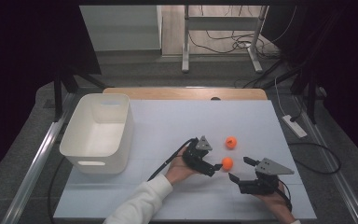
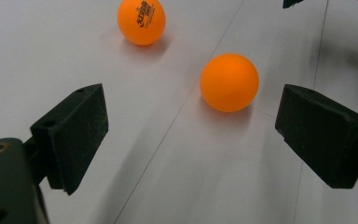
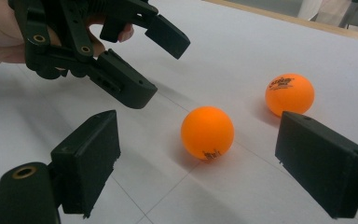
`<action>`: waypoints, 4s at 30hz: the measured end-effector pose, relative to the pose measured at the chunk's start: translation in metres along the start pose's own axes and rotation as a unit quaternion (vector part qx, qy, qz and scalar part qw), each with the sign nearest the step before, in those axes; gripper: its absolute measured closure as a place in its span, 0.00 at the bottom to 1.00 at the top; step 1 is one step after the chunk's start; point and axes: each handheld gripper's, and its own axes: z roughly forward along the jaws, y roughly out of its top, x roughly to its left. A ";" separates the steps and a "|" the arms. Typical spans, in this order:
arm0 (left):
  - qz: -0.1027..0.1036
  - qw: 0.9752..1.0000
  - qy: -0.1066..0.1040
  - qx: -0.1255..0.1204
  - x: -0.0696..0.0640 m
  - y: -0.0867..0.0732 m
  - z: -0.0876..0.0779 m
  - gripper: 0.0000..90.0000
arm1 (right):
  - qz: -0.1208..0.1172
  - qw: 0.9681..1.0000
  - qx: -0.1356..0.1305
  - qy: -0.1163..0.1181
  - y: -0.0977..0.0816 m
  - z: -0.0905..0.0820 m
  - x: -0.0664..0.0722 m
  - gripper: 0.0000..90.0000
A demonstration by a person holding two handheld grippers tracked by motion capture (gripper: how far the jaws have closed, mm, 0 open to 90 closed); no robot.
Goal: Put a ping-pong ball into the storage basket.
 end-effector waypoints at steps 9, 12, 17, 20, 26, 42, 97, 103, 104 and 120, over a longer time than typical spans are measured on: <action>0.003 1.000 -0.005 0.004 -0.004 0.002 0.008 0.11 | 0.000 1.000 -0.001 0.000 0.000 0.000 0.000 0.15; 0.004 1.000 -0.005 0.006 -0.004 0.002 0.010 0.11 | 0.000 1.000 -0.001 0.000 0.000 0.000 0.000 0.15; 0.007 1.000 -0.008 0.010 -0.006 0.004 0.014 0.11 | 0.000 1.000 -0.001 0.000 0.000 0.000 0.000 0.15; 0.007 1.000 -0.008 0.011 -0.006 0.004 0.016 0.11 | 0.000 1.000 -0.002 0.000 0.000 0.000 0.000 0.15; 0.013 1.000 -0.011 0.017 -0.008 0.007 0.021 0.11 | 0.000 1.000 -0.003 0.000 0.000 0.000 0.000 0.15; 0.019 0.999 -0.020 0.032 -0.008 0.011 0.034 0.12 | 0.002 1.000 -0.002 0.002 0.000 0.000 0.000 0.15; 0.038 0.997 -0.050 0.048 -0.006 0.019 0.034 0.56 | 0.002 1.000 0.001 0.000 -0.001 0.000 -0.001 0.15; 0.033 0.998 -0.041 0.041 -0.004 0.018 0.026 0.56 | 0.001 1.000 0.001 0.000 -0.001 0.000 -0.001 0.15; 0.031 0.998 -0.039 0.039 -0.004 0.017 0.025 0.56 | 0.001 1.000 0.001 0.000 -0.001 0.000 -0.001 0.15; 0.030 0.999 -0.031 0.011 -0.001 0.015 -0.005 0.56 | 0.001 1.000 0.004 -0.002 -0.001 0.001 -0.001 0.15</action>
